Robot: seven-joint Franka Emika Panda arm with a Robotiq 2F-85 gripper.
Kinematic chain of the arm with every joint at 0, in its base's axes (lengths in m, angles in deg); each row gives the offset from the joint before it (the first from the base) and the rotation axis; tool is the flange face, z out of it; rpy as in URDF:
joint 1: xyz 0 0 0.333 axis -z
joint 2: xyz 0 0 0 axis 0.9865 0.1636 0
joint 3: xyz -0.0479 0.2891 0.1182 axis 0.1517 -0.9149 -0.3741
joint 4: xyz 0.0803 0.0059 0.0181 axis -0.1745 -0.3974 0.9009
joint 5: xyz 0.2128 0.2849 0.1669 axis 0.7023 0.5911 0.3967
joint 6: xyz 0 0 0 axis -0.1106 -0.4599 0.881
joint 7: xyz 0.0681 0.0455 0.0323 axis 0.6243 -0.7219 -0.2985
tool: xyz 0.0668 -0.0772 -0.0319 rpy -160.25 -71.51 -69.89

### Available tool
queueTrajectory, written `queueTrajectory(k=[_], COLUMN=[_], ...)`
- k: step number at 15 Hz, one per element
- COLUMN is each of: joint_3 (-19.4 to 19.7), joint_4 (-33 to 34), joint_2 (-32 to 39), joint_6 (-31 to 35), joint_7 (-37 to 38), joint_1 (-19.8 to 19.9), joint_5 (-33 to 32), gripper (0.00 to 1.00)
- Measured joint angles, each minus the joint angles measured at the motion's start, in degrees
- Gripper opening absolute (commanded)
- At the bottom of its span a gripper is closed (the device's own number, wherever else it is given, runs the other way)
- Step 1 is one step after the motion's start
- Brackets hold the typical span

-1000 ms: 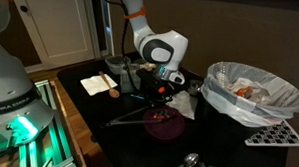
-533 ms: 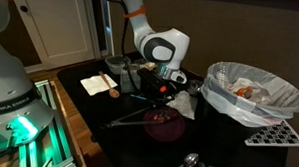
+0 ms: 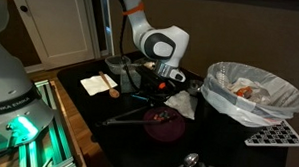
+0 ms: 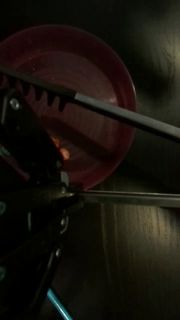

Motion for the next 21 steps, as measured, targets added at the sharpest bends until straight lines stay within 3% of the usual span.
queueTrajectory(k=[17, 18, 20, 21], joint_3=[1.70, 1.70, 1.70, 1.71], joint_4=[2.43, 2.65, 3.04, 3.19], joint_2=[4.70, 4.89, 5.20, 5.32], joint_6=[-0.56, -0.56, -0.56, -0.56], joint_7=[0.69, 0.81, 1.01, 1.08], joint_1=[-0.41, -0.49, -0.62, -0.67], joint_5=[-3.42, -3.52, -3.68, -3.78], gripper=[0.03, 0.06, 0.36, 0.40])
